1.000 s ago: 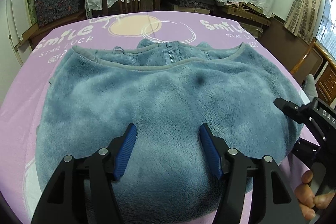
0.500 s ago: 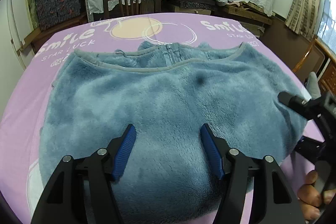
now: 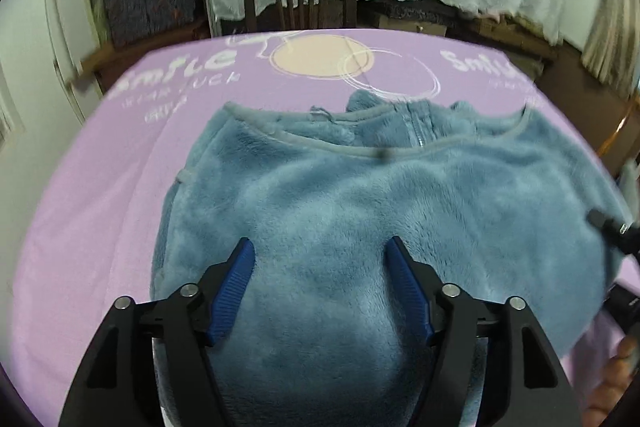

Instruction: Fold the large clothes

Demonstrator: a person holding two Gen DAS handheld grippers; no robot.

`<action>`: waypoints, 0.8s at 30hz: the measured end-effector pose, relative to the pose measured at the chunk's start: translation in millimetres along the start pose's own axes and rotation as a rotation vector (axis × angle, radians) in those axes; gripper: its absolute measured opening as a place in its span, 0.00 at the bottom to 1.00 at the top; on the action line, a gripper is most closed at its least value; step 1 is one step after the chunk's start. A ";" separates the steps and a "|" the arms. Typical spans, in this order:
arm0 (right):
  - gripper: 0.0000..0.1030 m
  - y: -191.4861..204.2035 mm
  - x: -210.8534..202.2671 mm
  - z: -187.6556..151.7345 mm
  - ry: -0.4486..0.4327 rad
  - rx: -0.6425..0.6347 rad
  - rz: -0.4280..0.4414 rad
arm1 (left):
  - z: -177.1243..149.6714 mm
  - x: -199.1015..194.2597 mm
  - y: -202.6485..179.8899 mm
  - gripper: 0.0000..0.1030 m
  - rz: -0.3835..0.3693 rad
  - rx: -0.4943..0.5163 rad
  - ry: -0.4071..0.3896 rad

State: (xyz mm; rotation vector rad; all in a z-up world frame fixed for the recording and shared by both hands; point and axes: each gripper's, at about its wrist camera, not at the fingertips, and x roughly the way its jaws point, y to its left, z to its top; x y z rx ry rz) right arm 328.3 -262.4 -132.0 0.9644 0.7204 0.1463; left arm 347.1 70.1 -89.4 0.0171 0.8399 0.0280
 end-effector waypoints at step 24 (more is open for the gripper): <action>0.24 198.5 5.2 -119.0 -0.085 -0.953 -0.055 | 38.1 -46.2 130.8 0.74 -0.537 -0.379 0.042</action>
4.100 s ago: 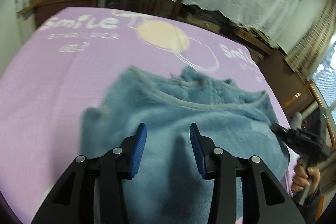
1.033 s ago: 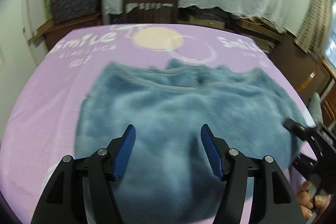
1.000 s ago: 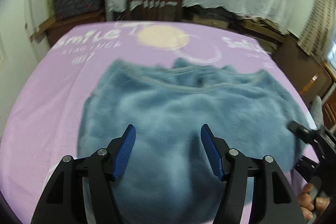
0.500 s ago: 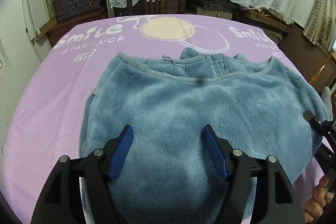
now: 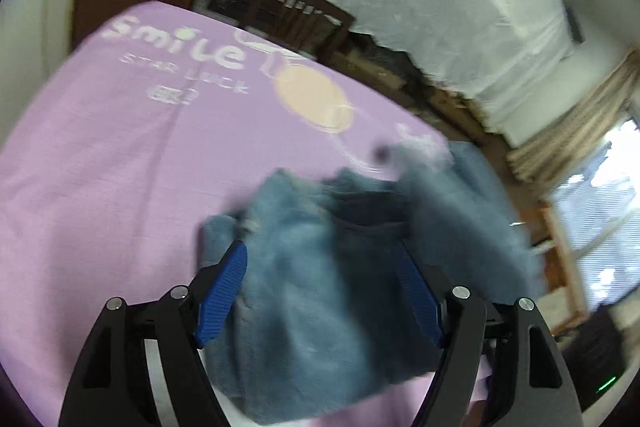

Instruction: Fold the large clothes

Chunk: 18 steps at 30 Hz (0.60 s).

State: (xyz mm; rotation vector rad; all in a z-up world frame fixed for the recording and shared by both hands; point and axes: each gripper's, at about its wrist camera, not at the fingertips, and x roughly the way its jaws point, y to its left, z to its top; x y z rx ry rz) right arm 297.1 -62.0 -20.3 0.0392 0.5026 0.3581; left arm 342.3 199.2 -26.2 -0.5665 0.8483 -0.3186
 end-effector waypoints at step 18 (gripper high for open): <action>0.24 64.5 -4.3 -58.5 0.020 -0.462 -0.052 | -9.0 62.4 -31.3 0.34 -0.169 0.043 0.142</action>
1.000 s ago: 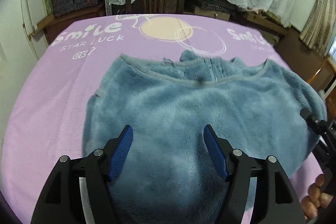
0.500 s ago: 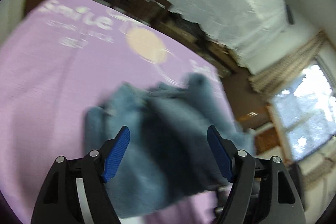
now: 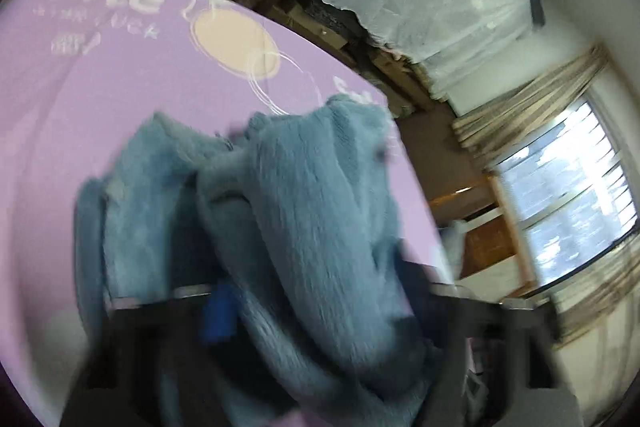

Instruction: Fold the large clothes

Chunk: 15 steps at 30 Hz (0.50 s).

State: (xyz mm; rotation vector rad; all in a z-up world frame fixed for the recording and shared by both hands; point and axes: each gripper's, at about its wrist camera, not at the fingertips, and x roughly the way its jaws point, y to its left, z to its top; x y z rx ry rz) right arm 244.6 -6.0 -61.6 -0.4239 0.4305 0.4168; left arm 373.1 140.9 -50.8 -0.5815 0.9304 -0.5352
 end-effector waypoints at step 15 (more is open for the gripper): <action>0.28 39.8 47.7 62.9 0.098 0.008 0.239 | 23.3 -46.2 52.4 0.34 0.350 0.122 -0.032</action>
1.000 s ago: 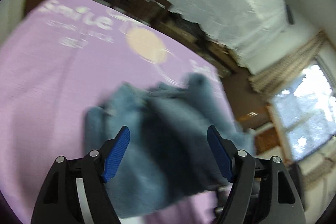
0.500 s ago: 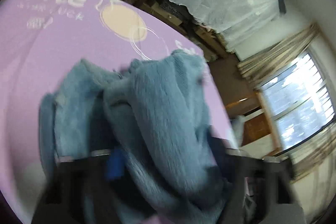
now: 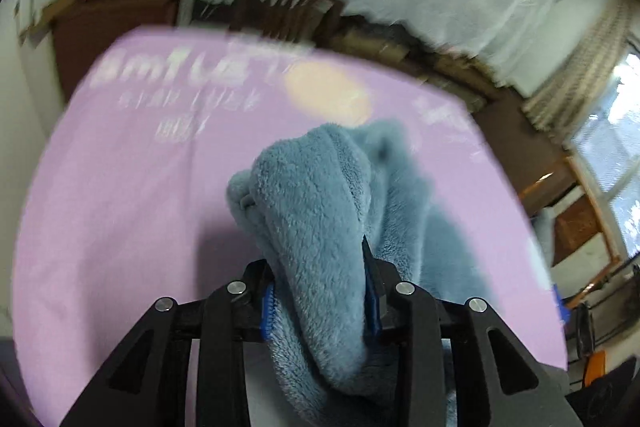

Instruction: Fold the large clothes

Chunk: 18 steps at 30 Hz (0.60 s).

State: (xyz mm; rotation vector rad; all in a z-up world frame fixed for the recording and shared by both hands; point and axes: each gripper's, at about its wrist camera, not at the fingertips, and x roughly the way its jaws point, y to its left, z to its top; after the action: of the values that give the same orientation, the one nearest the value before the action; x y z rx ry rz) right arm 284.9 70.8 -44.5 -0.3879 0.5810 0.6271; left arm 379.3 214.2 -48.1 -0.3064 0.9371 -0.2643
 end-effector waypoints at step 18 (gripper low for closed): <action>0.68 46.6 5.9 -34.6 0.018 -0.106 0.049 | -20.2 -5.2 53.8 0.72 -0.050 -0.107 -0.056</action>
State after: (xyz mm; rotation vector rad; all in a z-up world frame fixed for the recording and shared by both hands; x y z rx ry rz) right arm 245.5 90.8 -82.6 -0.4806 0.5770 0.7036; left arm 364.6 262.9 -75.3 -0.4340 0.8909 -0.2506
